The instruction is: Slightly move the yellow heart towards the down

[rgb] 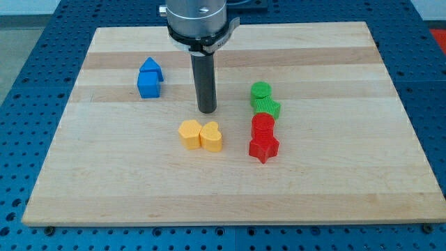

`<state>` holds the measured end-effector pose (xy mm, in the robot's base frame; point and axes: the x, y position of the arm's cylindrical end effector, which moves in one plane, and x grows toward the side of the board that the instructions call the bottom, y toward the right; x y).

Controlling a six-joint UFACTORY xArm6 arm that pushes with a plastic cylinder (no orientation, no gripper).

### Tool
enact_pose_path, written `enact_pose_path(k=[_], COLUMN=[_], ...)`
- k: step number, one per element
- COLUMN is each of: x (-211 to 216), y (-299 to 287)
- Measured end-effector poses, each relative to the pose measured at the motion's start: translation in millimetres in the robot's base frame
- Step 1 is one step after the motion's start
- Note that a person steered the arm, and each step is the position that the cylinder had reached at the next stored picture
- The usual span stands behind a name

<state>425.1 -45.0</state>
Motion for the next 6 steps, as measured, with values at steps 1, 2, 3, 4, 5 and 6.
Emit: enact_pose_path(k=[1,2,3,4,5,6], x=[0,11,15,33,45,50], y=[0,2,3,8,11,11])
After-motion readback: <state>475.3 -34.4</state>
